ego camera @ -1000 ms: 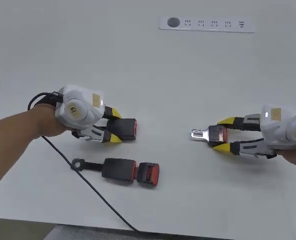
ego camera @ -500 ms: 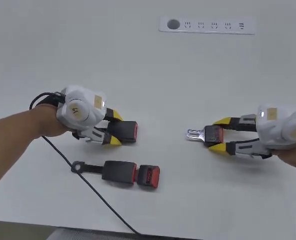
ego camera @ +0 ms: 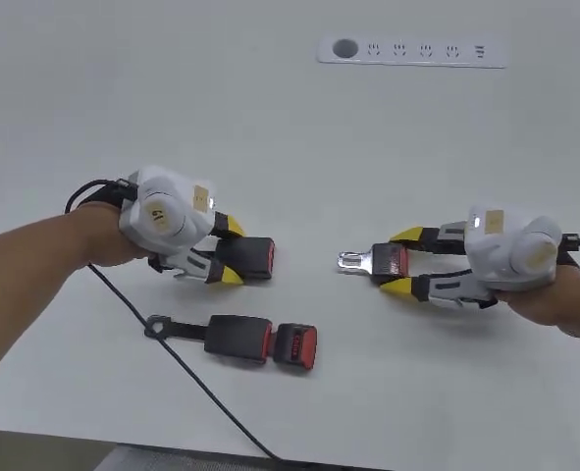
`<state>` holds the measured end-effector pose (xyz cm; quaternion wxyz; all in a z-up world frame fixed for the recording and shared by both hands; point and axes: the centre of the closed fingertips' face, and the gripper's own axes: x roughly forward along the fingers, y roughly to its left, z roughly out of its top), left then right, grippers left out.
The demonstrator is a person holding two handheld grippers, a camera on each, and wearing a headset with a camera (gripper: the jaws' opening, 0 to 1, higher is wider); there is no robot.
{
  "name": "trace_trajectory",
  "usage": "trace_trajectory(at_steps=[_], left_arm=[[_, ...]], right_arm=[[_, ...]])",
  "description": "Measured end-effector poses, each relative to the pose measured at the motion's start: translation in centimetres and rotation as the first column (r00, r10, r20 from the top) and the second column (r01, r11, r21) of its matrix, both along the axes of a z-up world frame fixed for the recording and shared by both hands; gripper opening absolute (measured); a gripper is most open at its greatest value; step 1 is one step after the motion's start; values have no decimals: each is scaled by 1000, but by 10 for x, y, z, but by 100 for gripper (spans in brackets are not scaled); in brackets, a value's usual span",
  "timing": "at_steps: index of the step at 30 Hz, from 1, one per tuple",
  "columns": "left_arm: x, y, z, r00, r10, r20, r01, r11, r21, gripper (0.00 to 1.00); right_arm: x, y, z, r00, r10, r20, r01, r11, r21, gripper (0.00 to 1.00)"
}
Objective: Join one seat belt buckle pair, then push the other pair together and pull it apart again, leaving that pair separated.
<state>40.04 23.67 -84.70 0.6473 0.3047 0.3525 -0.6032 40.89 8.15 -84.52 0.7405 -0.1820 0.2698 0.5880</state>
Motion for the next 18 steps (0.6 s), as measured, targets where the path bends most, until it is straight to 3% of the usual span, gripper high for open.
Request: trace_trajectory(at_steps=[12, 18], left_arm=[[0, 0, -1, 1000, -6, 0, 6, 1000, 5, 35], [0, 0, -1, 1000, -6, 0, 6, 1000, 6, 35]], right_arm=[[-1, 27, -4, 1000, 11, 9, -12, 1000, 19, 36], [-4, 50, -4, 1000, 19, 16, -20, 999, 28, 36]])
